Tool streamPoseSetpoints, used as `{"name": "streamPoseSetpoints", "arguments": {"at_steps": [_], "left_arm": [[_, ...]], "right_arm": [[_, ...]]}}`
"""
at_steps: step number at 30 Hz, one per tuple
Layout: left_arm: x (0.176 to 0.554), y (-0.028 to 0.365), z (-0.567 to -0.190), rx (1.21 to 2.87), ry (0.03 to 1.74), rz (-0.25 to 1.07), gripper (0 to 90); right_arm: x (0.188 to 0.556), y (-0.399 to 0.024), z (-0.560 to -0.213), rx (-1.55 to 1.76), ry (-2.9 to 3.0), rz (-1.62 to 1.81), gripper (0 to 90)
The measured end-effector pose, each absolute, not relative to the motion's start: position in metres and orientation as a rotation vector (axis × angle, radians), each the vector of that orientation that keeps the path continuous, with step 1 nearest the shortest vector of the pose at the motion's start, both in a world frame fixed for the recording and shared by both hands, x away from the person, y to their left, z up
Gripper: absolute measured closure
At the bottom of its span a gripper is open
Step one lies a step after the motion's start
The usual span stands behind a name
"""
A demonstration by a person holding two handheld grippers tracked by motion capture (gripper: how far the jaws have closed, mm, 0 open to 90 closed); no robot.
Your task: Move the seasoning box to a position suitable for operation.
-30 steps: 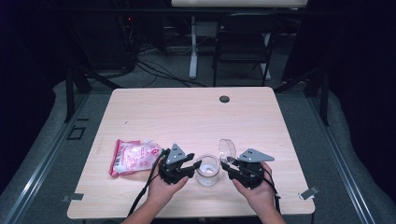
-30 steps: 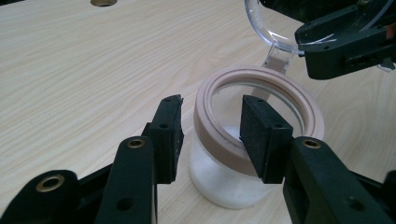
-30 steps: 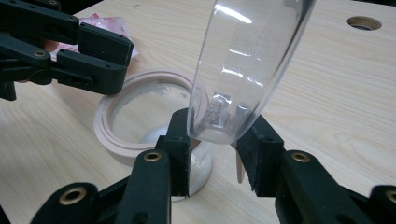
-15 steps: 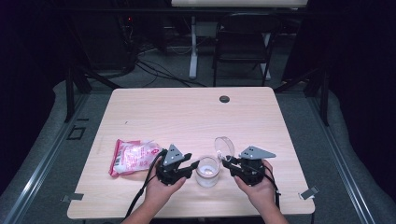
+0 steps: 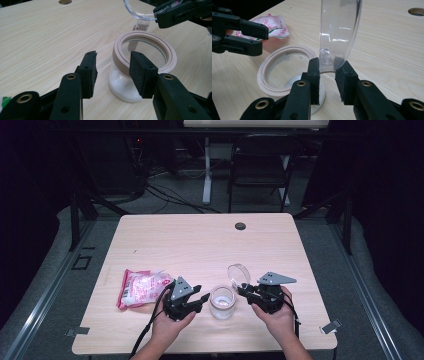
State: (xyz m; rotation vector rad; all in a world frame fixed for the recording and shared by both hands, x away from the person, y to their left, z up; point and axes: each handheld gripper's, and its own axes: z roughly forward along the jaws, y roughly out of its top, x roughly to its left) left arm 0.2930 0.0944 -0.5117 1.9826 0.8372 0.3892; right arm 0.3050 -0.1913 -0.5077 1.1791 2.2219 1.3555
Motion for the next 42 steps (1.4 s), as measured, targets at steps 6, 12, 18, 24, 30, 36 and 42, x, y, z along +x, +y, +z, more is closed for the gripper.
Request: {"name": "streamPoseSetpoints", "arguments": {"at_steps": [6, 12, 18, 24, 30, 36, 42], "left_arm": [[0.290, 0.102, -0.511, 1.972, 0.859, 0.403, 57.4], [0.288, 0.107, -0.512, 1.968, 0.879, 0.409, 56.8], [0.285, 0.113, -0.512, 1.970, 0.890, 0.420, 56.6], [0.283, 0.120, -0.512, 1.960, 0.906, 0.429, 56.1], [0.281, 0.126, -0.511, 1.963, 0.922, 0.440, 55.8], [0.281, 0.130, -0.511, 1.963, 0.934, 0.453, 55.6], [0.282, 0.134, -0.510, 1.955, 0.945, 0.467, 55.3]], "right_arm": [[0.314, -0.196, -0.507, 1.201, 2.209, 1.420, 73.9], [0.321, -0.198, -0.507, 1.219, 2.187, 1.454, 74.0], [0.327, -0.197, -0.505, 1.223, 2.173, 1.468, 74.1], [0.336, -0.199, -0.505, 1.264, 2.149, 1.526, 74.4], [0.342, -0.200, -0.506, 1.283, 2.125, 1.550, 75.1], [0.346, -0.199, -0.506, 1.281, 2.121, 1.554, 75.6], [0.347, -0.198, -0.505, 1.276, 2.125, 1.529, 72.7]]}}
